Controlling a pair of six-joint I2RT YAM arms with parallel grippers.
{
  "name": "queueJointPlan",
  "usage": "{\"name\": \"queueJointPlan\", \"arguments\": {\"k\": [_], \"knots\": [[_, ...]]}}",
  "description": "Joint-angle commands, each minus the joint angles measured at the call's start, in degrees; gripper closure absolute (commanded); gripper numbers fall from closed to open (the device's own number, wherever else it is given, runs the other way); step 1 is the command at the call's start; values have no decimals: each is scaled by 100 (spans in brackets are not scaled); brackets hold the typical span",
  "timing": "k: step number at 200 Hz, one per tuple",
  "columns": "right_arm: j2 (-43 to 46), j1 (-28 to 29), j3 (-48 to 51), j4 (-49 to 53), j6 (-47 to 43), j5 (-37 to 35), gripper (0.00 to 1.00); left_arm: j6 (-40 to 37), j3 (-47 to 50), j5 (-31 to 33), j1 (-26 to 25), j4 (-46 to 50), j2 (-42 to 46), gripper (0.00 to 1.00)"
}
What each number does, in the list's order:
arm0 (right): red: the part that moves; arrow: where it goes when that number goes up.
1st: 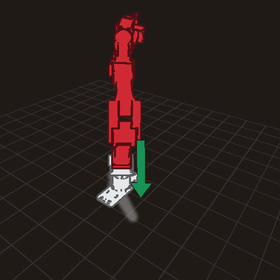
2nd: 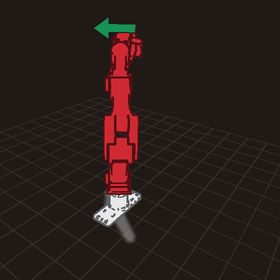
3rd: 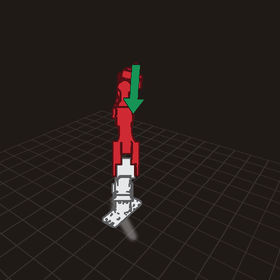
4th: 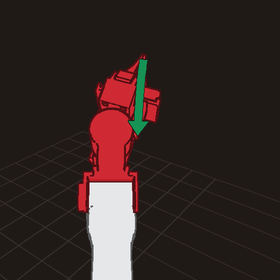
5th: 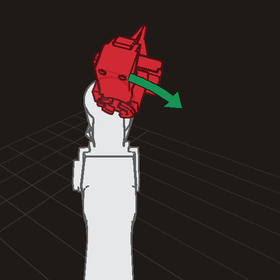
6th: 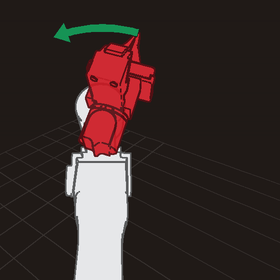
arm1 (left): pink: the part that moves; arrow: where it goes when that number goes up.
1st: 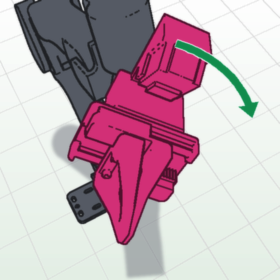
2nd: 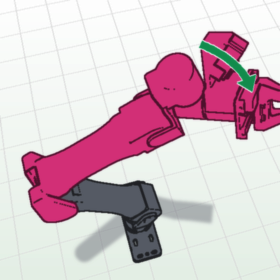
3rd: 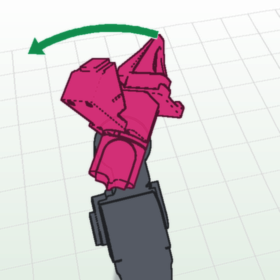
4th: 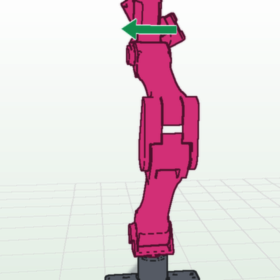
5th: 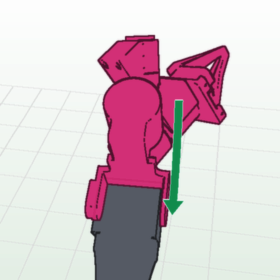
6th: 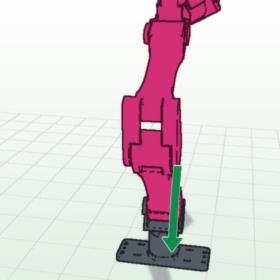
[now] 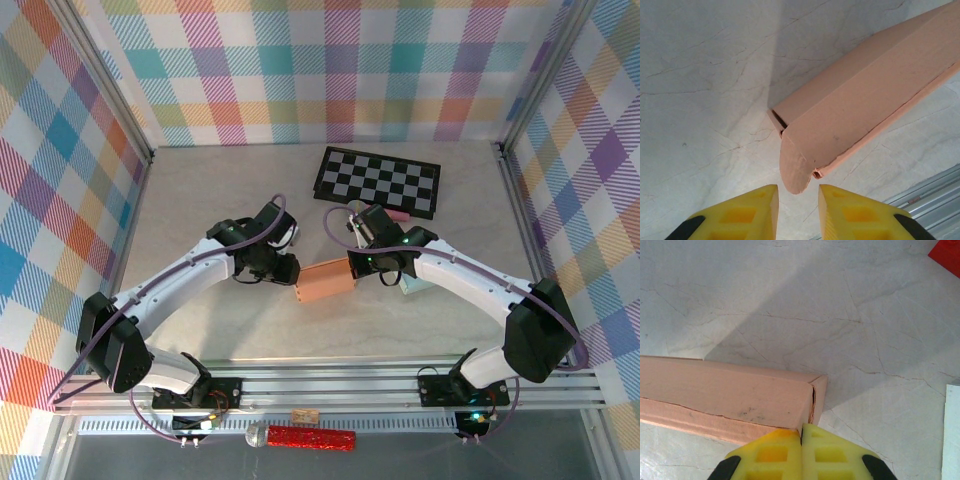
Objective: Fold the paper box
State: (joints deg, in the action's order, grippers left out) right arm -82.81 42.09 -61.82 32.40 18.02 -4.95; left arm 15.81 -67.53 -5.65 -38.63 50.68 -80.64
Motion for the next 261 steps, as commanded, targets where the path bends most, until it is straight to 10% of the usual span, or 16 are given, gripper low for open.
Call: {"name": "queueJointPlan", "arguments": {"k": [1,144,261], "knots": [[-78,50,-83,122,80,12,100,75,-26,49,-122,-26,-72,74],[-102,88,-93,83,195,-42,100,746,-24,103,-169,-90,-285,100],[-175,256,-93,-5,278,-142,100,2016,-103,-292,-136,-124,-347,100]]}}
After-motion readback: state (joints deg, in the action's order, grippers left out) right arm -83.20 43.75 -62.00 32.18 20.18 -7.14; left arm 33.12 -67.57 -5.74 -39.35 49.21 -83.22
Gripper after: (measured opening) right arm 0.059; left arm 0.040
